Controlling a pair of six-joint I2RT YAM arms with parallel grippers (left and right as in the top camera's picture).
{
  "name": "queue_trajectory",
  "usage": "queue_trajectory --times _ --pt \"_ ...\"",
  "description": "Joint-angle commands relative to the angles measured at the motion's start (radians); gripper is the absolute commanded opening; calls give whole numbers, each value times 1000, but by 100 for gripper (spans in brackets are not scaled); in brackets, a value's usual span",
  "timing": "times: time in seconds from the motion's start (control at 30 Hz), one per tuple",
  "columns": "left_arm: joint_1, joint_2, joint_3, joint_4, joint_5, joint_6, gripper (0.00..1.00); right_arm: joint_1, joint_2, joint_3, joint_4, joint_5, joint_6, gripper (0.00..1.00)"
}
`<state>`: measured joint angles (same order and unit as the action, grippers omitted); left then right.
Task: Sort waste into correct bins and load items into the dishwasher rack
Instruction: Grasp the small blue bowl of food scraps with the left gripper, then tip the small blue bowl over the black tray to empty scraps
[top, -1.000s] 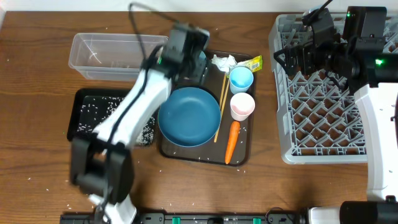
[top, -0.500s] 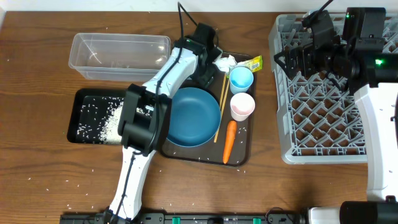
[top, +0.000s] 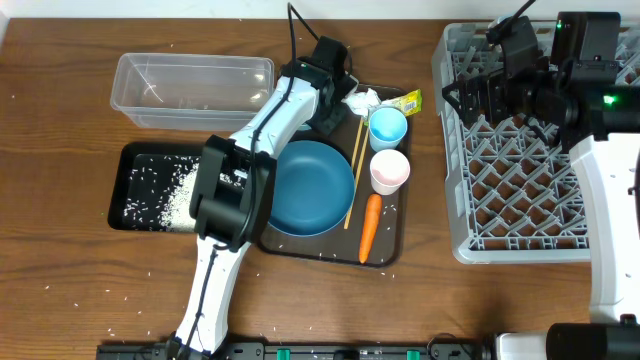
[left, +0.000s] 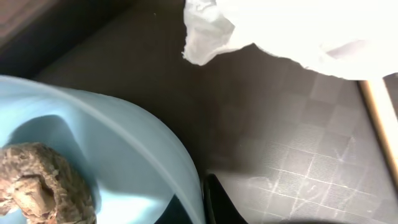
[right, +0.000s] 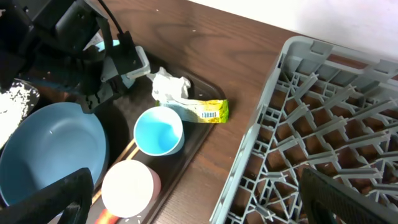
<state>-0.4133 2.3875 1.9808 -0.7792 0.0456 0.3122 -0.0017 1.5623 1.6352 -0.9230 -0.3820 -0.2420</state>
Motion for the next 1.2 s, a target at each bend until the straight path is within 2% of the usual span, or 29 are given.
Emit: queue_trajectory --times 0.0,0.1,0.3,0.5,0.6,0.77,0.87,1.0,1.17 --pt "3 -117 15 -8 -6 -84 6 -4 -4 5 1 9 9 99" --pt "3 -238 15 -56 -5 -160 6 -4 -4 5 1 13 9 99" --pt "15 -443 15 -239 -6 -215 6 -5 -4 5 3 13 9 99" --pt "56 -524 15 -405 0 -274 6 -5 -2 5 15 12 9 99" --pt "66 -525 15 -461 57 -273 6 -5 4 5 16 12 9 99" --pt "100 -541 5 -560 247 -293 6 -5 15 5 5 12 9 99" --pt "129 -588 -42 -574 310 -310 6 -5 22 5 7 12 9 99" --pt "164 -715 -163 -537 314 -337 6 -5 34 5 6 12 9 99" --pt "237 -946 -438 -409 360 -393 6 -4 48 5 15 8 10 99"
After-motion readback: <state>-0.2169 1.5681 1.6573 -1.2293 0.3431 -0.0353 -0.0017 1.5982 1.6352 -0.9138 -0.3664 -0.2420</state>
